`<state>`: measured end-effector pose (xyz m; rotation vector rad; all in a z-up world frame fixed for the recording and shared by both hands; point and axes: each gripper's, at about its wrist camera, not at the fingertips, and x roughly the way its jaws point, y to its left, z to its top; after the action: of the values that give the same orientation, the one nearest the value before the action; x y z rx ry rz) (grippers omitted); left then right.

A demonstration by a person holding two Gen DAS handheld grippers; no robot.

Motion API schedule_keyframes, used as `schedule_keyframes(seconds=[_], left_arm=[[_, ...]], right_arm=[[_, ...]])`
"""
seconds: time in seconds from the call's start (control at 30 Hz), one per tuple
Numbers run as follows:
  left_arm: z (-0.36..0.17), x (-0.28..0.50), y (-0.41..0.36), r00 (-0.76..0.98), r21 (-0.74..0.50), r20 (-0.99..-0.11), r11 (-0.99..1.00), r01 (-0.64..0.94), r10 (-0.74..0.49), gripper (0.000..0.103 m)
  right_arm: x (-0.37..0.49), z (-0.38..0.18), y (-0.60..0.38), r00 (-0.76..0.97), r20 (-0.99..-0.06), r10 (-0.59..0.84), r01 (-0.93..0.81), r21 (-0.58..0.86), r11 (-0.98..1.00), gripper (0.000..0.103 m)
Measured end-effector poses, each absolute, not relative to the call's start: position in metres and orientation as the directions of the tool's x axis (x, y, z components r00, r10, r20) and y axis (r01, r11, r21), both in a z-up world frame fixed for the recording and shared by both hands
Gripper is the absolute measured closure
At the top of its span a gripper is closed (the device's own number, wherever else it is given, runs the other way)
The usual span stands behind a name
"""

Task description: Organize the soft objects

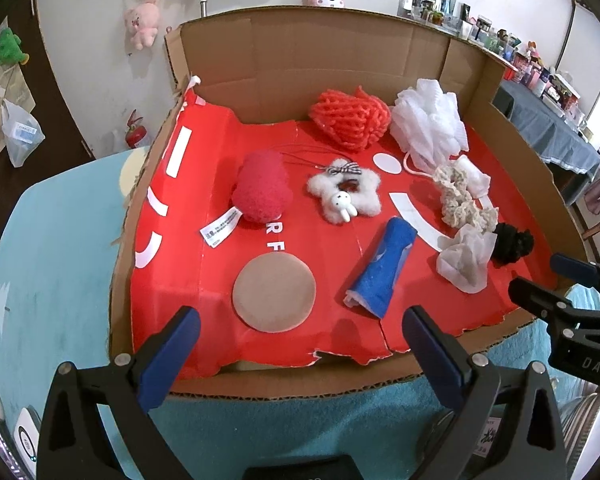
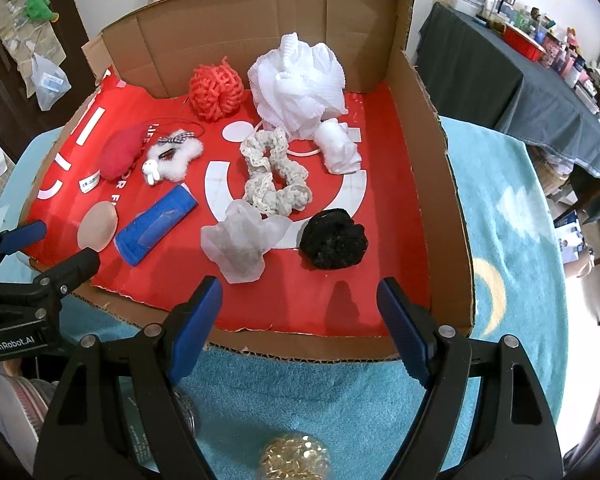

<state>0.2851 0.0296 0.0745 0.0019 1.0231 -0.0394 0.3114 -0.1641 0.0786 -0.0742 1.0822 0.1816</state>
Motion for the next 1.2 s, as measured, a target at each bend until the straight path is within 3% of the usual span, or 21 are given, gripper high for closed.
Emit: schedule_keyframes(seconds=[1.2], left_arm=[[0.0743,0.2862,0.0264,0.523,-0.007,-0.852,0.999,0.049,-0.032,0.000]], right_arm=[[0.3121,0.0774,-0.1626,0.454,-0.885,0.106,-0.187,0.022,0.982,0.024]])
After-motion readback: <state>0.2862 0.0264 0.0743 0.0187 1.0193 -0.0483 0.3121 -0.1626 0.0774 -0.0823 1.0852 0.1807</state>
